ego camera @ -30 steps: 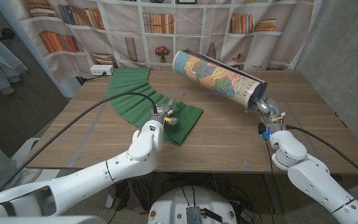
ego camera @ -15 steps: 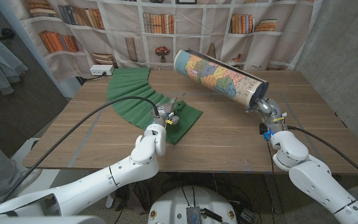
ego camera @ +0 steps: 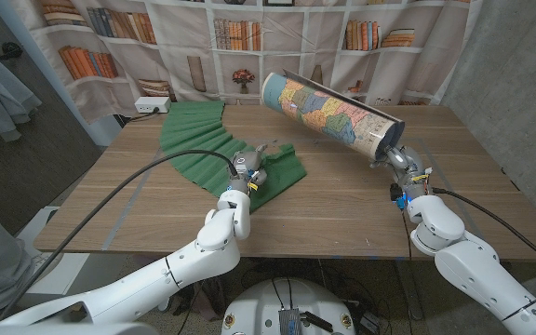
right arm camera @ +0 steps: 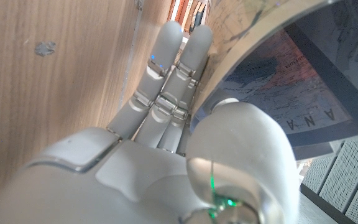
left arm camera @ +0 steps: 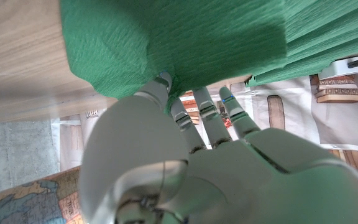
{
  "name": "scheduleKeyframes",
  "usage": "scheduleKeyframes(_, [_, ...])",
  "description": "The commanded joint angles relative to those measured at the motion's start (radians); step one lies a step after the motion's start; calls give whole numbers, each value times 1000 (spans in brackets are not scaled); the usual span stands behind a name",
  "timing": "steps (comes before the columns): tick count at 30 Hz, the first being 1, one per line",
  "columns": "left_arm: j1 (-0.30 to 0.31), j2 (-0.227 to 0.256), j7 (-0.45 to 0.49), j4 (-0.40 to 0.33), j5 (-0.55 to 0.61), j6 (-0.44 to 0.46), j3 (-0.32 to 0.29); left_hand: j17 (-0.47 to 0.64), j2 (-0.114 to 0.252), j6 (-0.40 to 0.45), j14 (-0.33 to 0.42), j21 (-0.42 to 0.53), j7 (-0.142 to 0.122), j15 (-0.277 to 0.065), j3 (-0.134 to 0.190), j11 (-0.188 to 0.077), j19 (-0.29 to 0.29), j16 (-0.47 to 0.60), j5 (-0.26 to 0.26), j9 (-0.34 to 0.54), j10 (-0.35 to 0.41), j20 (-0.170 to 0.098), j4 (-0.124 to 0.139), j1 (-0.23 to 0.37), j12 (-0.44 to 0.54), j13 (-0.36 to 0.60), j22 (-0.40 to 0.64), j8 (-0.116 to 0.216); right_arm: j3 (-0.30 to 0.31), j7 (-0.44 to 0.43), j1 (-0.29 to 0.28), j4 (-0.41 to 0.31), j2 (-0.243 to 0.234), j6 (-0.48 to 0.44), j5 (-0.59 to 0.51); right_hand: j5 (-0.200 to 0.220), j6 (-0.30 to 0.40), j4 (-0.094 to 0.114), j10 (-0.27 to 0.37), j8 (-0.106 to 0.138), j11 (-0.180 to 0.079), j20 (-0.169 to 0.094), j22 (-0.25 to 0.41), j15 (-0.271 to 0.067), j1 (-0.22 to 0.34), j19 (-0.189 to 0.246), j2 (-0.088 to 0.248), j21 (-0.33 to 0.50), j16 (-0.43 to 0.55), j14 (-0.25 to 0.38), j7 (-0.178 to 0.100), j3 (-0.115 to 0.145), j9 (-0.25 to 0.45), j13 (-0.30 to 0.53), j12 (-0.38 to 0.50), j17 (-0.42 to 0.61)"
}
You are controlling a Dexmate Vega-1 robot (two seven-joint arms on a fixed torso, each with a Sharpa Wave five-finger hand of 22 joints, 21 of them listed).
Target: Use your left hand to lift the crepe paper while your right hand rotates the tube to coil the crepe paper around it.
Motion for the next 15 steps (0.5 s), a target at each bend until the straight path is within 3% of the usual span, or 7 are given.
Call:
scheduleKeyframes(1, [92, -8, 145, -1, -58, -93, -95, 11, -1, 186, 41, 79, 13, -157, -29, 0, 127, -40, 5, 42, -15, -67, 8, 28, 16, -3, 15, 69, 4, -1, -3, -4, 1, -4, 5, 7, 12, -9, 16, 5, -7, -38, -2, -6, 8, -6, 2, 5, -1, 3, -2, 10, 5, 2, -3, 3])
scheduleKeyframes(5, [105, -3, 168, 0, -80, -127, -115, -18, 9, 295, 91, 223, 29, -156, -36, 4, 335, -143, 5, 109, -58, -88, 18, 47, 27, 49, 11, 142, 3, 2, -1, -4, 2, -4, 9, 7, 12, -9, 15, 6, -7, -38, -3, -6, 8, -7, 2, 6, -1, 3, -1, 10, 5, 4, -4, 3])
scheduleKeyframes(8, [114, 2, 189, 4, -93, -158, -126, -21, 10, 304, 100, 240, 34, -156, -35, 2, 360, -155, 4, 115, -59, -99, 19, 48, 33, 58, 6, 147, 2, 2, 0, -5, 2, -4, 9, 7, 12, -9, 14, 5, -6, -37, -5, -6, 9, -7, 2, 7, -2, 3, -2, 11, 5, 6, -4, 3])
scheduleKeyframes(11, [123, 3, 217, 10, -99, -187, -135, -30, 5, 312, 124, 280, 46, -154, -35, 2, 418, -181, 3, 119, -66, -125, 20, 48, 34, 66, -2, 146, 2, 0, 0, -6, 3, -6, 10, 7, 12, -9, 15, 5, -6, -38, -6, -6, 9, -8, 2, 9, -2, 3, -1, 11, 4, 4, -6, 4])
scheduleKeyframes(13, [134, -5, 247, 17, -110, -206, -148, -38, -2, 337, 143, 329, 56, -154, -36, 10, 486, -207, 2, 106, -65, -165, 16, 53, 33, 67, -6, 142, 2, -1, 1, -7, 3, -6, 10, 7, 12, -9, 15, 5, -5, -38, -7, -6, 9, -8, 2, 10, -3, 3, -1, 10, 5, 5, -6, 3])
scheduleKeyframes(15, [138, 0, 253, 18, -119, -226, -155, -39, -2, 357, 148, 342, 62, -152, -35, 21, 501, -215, 2, 102, -60, -177, 16, 54, 30, 61, -8, 146, 3, 0, 1, -7, 4, -6, 12, 7, 11, -9, 15, 5, -4, -38, -8, -6, 9, -8, 2, 11, -3, 3, 0, 11, 5, 6, -6, 3])
